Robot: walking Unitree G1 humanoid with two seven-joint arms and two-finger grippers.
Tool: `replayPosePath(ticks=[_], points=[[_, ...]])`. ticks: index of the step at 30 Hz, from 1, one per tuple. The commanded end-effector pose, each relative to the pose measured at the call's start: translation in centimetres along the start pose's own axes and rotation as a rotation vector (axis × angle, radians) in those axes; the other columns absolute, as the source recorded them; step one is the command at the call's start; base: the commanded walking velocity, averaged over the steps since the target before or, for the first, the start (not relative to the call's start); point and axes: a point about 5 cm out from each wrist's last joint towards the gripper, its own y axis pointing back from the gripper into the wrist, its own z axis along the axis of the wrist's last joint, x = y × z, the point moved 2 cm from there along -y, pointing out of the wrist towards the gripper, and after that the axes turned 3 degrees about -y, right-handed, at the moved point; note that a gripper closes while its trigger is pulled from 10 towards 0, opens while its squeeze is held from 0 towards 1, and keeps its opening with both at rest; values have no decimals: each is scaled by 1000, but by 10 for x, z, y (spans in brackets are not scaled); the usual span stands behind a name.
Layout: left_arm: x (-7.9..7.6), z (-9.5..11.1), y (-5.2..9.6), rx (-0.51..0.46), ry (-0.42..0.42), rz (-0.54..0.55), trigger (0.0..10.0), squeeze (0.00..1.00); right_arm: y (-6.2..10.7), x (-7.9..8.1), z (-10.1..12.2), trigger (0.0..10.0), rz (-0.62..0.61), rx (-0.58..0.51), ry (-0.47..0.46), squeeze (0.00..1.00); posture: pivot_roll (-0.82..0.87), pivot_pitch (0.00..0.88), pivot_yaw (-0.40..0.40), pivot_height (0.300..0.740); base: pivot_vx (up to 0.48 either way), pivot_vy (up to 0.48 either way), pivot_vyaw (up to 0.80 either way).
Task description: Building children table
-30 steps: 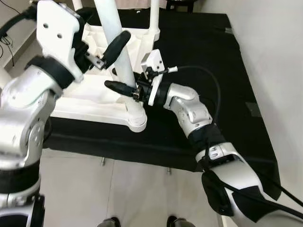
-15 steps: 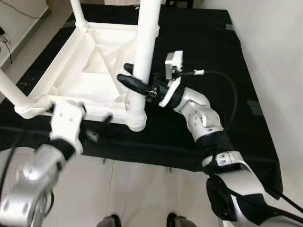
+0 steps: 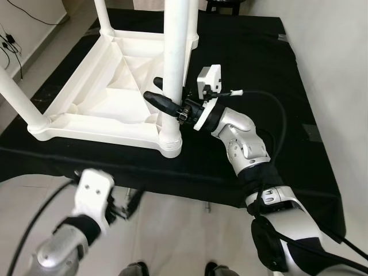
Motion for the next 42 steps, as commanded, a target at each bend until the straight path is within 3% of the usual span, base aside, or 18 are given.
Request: replayPosePath(ticks=[1,8,10,13,15,17,19,21,24,32,34,37,39,40,41,42], points=[[-12,-2,6,3,51,-60,10000,0,-1,-6,-8,0,-85,51,33,0,45,212,6,740,0,0,0],[-28,0,12,-39,40,-166,10000,0,-2,-2,-8,0,-36,49,3,0,48,223,4,740,0,0,0],[-27,1,11,-58,51,-162,10000,0,0,10,-11,0,66,45,-11,0,55,237,-1,740,0,0,0],[-27,2,12,-65,54,-161,10000,0,2,16,-13,0,116,46,-15,0,55,237,-1,740,0,0,0],[-29,3,14,-75,65,-161,10000,0,6,29,-19,0,231,72,-12,0,62,251,2,740,0,0,0],[-29,3,14,-75,65,-161,10000,0,6,29,-19,0,231,72,-12,0,62,251,2,740,0,0,0],[-31,4,15,-81,74,-168,10000,0,10,34,-26,0,303,122,19,0,63,255,2,740,0,0,0],[-34,5,18,-85,84,-184,10000,0,13,34,-32,0,382,226,136,0,60,269,1,740,0,0,0],[-38,5,21,-89,94,-197,10000,0,12,32,-31,0,426,270,189,0,60,278,-4,740,0,0,0],[-47,7,26,-95,123,-218,10000,0,12,32,-26,0,502,326,231,0,55,304,-17,740,0,0,0],[-50,7,28,-96,131,-223,10000,0,11,31,-26,0,504,347,212,0,52,311,-21,740,0,0,0],[-55,8,32,-95,151,-235,10000,0,-4,21,-19,0,399,356,109,0,48,328,-32,740,0,0,0],[-56,8,32,-94,155,-237,10000,0,-7,18,-18,0,369,351,90,0,48,328,-32,740,0,0,0],[-57,8,33,-94,158,-240,10000,0,-11,14,-17,2902,321,347,68,0,47,336,-33,740,0,0,0],[-58,9,34,-95,162,-241,10000,0,-13,11,-16,7333,281,341,53,0,47,338,-35,740,0,0,0],[-59,9,34,-95,164,-242,10000,0,-14,9,-16,7333,259,337,45,0,47,338,-35,740,0,0,0]])
